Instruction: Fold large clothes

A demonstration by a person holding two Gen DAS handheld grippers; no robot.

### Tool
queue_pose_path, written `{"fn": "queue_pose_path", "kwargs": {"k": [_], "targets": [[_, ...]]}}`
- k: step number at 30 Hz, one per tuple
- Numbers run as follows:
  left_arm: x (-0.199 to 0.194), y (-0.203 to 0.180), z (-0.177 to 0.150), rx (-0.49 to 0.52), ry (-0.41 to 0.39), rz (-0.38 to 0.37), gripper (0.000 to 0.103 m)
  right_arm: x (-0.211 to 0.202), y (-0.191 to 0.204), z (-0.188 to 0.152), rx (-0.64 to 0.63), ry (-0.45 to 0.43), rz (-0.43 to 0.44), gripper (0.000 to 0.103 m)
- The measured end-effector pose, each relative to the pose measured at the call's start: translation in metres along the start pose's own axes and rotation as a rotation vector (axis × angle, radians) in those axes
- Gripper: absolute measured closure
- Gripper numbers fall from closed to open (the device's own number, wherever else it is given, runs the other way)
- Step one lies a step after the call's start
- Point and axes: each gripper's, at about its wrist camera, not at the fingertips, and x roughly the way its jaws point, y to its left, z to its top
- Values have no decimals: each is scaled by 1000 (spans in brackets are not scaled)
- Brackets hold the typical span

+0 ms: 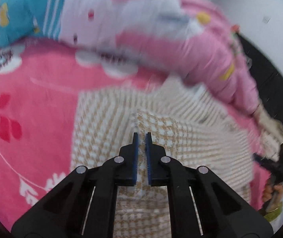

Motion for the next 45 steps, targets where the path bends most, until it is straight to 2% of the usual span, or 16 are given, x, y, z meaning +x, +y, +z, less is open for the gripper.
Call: {"fn": "queue_pose_path", "kwargs": {"k": [3,7,10,13,15,17,19,21,23,25,28,32,35,39,42,45], "targets": [[-17,2,6,40,-70,90,96,2,6,5,3,-5,40,53],[21,33,-12,-12,61,119,96,20,19,8,-18,30,30,53],[30,46,-28,-38,69,109,96,32,23,8,-17,56,22,53],[26,49,-31,-34,60,124,92,30,30,9,-47,28,-72,53],[19,51,-28,-33,40,152,90,15,42,7,-97,-28,-143,53],[-3,48,-25,-11,-53,222,90,-1,57,-1,-163,-80,-163,53],[-20,41,-21,24,-114,203,90,-13,80,-13,-262,-120,-164,53],[-25,29,-24,75,-122,167,90,-13,96,-25,-332,-121,-163,53],[-17,9,-33,158,-73,109,85,-3,110,-41,-403,-85,-149,53],[0,-6,-47,224,4,78,64,11,112,-52,-430,-56,-183,53],[42,-5,-69,253,130,138,56,51,95,-66,-429,43,-269,52],[30,-3,-71,221,82,138,57,32,98,-59,-354,35,-266,52],[15,-17,-67,237,40,120,56,14,118,-57,-369,-9,-230,52],[22,-49,-66,270,39,64,41,22,160,-61,-435,-15,-155,49],[63,-65,-84,337,130,146,30,67,169,-80,-485,90,-203,42],[66,-74,-108,441,48,208,28,81,160,-96,-503,68,-217,41]]}}
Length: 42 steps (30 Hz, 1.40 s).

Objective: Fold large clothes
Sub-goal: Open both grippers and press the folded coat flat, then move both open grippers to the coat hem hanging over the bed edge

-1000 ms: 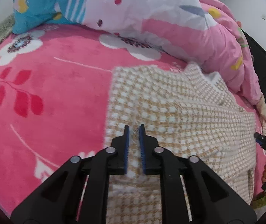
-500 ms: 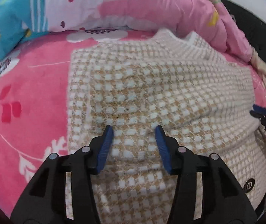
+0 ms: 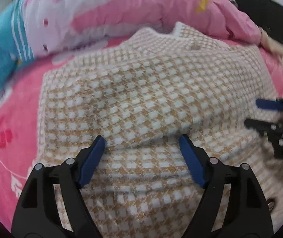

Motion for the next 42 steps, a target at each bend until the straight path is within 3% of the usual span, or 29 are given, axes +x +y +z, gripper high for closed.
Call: {"fn": "queue_pose_path", "kwargs": {"k": [3,4,5,6,8,10,13,15,18,22,30,32,36,42], "targets": [[-16,6,4,-36,25,-27,28,-32,-8,1,69,-11,21,41],[-24,11,5,-59,27,-46,28,-48,-14,-1,84,-51,14,41],[-33,15,4,-76,17,-54,25,-56,-20,-4,96,-77,-20,41],[-39,19,0,-88,5,-29,16,-61,-27,-10,116,-91,-65,41],[-33,24,-10,-108,37,21,14,-49,-45,-27,185,-48,-103,40],[-18,29,-19,-158,105,-9,10,-27,-55,-42,209,-3,-64,37],[-34,31,-21,-200,104,1,10,-55,-46,-45,231,-32,-104,35],[-59,30,-23,-207,86,21,10,-87,-37,-54,230,-66,-83,33],[-102,23,-44,-200,37,65,10,-125,-17,-84,210,-111,-75,21],[-142,12,-88,-198,44,97,10,-146,17,-139,171,-78,-42,18],[-150,-5,-180,-104,173,229,10,-138,26,-213,157,18,-180,11],[-140,-6,-191,-114,205,238,10,-131,29,-217,114,16,-209,6],[-136,-14,-198,-111,183,296,9,-118,35,-218,59,51,-269,6],[-131,-9,-208,-157,199,271,8,-113,33,-211,62,77,-279,6]]}}
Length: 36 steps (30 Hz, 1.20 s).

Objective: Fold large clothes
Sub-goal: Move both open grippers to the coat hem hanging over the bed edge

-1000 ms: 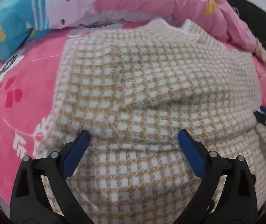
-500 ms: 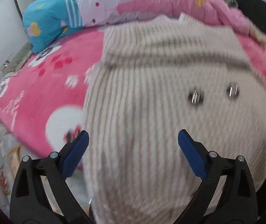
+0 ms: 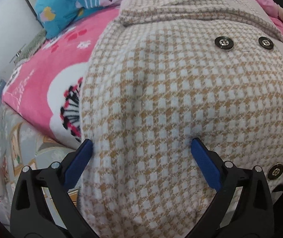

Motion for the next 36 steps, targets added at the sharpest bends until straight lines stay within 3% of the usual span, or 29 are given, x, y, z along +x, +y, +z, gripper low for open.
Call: {"fn": "queue_pose_path", "kwargs": {"k": [10,12,18,27,36], "targets": [[3,0,-4,13,19,-25,7,3,-2,-4,-24,83,1,6],[9,6,3,14,21,-28,7,-12,-4,-8,-9,45,18,6],[15,12,5,18,29,-38,7,-37,-12,-20,-23,-27,-57,6],[13,8,2,16,35,-35,7,-33,-24,-45,46,30,63,6],[11,6,1,16,40,-36,7,-10,-37,-80,201,136,210,6]]}}
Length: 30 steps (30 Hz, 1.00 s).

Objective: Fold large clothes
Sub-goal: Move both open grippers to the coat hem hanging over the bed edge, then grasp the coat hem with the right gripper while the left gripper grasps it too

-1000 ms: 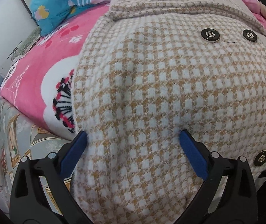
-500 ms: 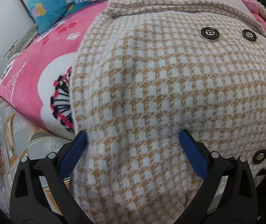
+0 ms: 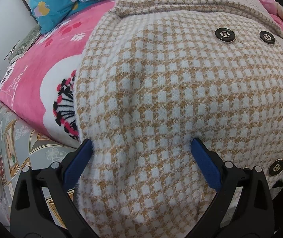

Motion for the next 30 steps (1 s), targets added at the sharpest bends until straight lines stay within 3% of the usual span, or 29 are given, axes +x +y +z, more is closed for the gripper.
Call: {"fn": "queue_pose_path", "kwargs": {"k": [10,16,22,28,30], "targets": [[2,-4,-2,22,-10,3,7,18,-22,-28,103,52,77,11],[2,-4,-7,42,-17,-4,7,20,-31,-50,127,37,119,14],[2,-9,-10,77,-17,25,6,26,-52,-51,142,20,224,21],[2,-11,-10,88,-17,37,6,27,-54,-47,100,-4,260,45],[2,-11,-11,100,-23,44,6,29,-48,-44,89,-12,253,61]]}}
